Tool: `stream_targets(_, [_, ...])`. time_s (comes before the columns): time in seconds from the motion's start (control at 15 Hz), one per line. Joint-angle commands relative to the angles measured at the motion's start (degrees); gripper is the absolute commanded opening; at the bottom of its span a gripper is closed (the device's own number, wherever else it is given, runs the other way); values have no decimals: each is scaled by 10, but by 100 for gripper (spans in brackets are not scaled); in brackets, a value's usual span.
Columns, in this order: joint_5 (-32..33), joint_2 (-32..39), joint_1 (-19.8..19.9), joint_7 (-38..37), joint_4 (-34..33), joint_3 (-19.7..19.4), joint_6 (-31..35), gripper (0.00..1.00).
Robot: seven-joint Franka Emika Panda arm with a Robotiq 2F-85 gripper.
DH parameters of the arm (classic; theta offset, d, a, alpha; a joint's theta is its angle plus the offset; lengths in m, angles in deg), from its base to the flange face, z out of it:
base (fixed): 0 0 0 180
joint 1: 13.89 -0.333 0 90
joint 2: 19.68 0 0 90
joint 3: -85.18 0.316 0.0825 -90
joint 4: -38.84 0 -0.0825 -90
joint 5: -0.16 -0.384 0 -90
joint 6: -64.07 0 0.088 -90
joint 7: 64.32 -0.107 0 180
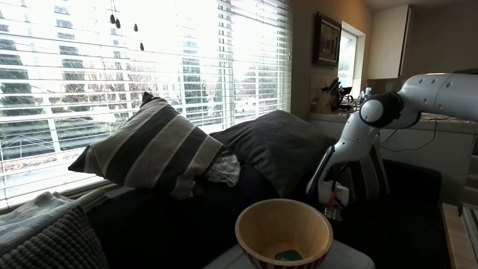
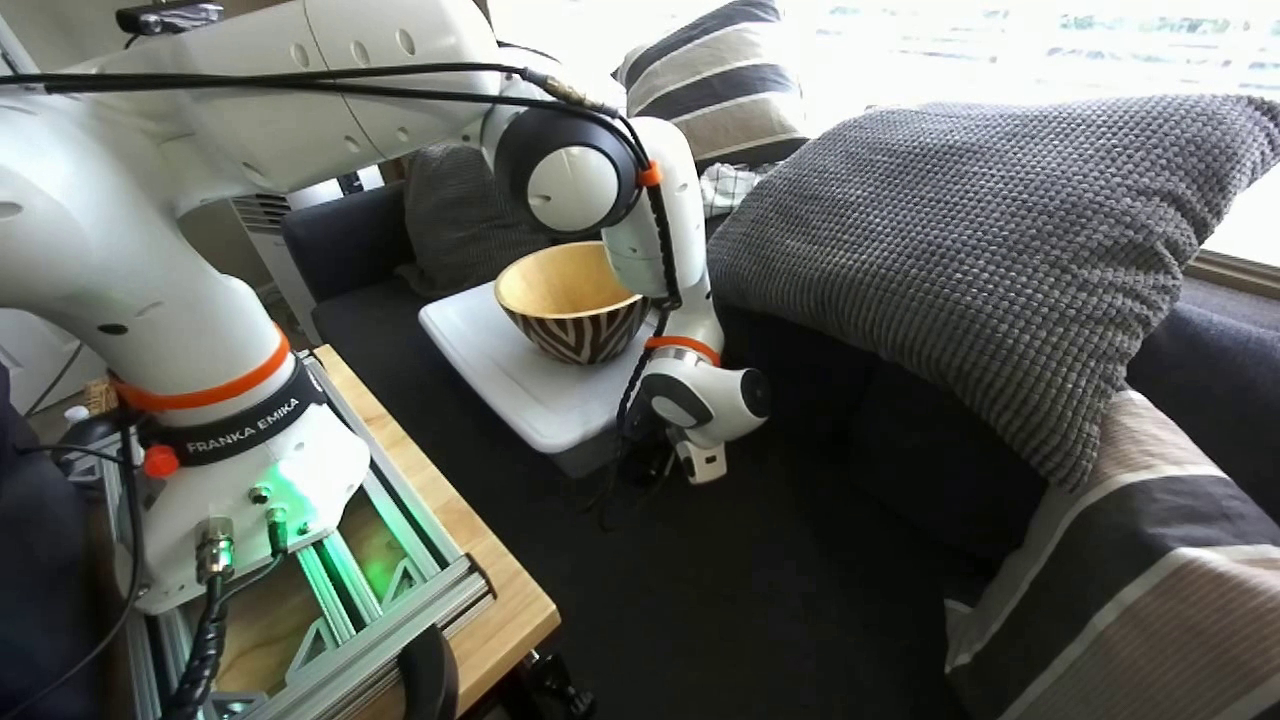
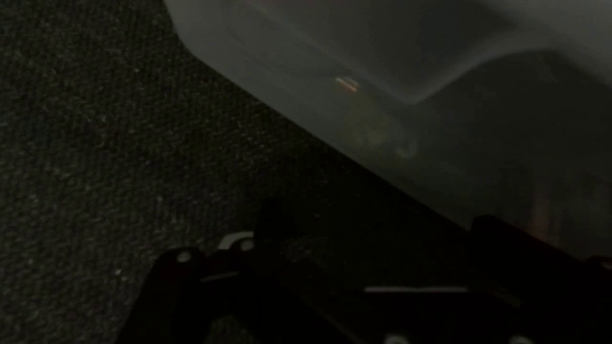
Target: Move the transparent bowl to the left
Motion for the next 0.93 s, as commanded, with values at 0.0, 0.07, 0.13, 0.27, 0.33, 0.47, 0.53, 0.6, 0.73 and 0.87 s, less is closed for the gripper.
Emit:
stream_targets(0.0, [3, 33, -49, 26, -19, 33, -19, 100])
stream_targets(0.07, [5, 37, -57, 28, -23, 35, -19, 100])
stream_targets(0.13, [6, 39, -66, 30, -26, 38, -20, 100])
stream_targets(0.27, [13, 45, -84, 29, -34, 40, -23, 100])
stream_targets(0.33, [17, 49, -92, 27, -39, 40, -25, 100])
stream_targets(0.47, [24, 50, -96, 20, -45, 36, -27, 100])
stream_targets(0.53, [23, 46, -91, 20, -43, 34, -21, 100])
stream_targets(0.6, [19, 40, -85, 19, -38, 30, -11, 100])
stream_targets(0.73, [4, 18, -64, 21, -16, 24, 4, 100])
stream_targets(0.87, [-8, -5, -46, 32, 8, 21, 14, 100])
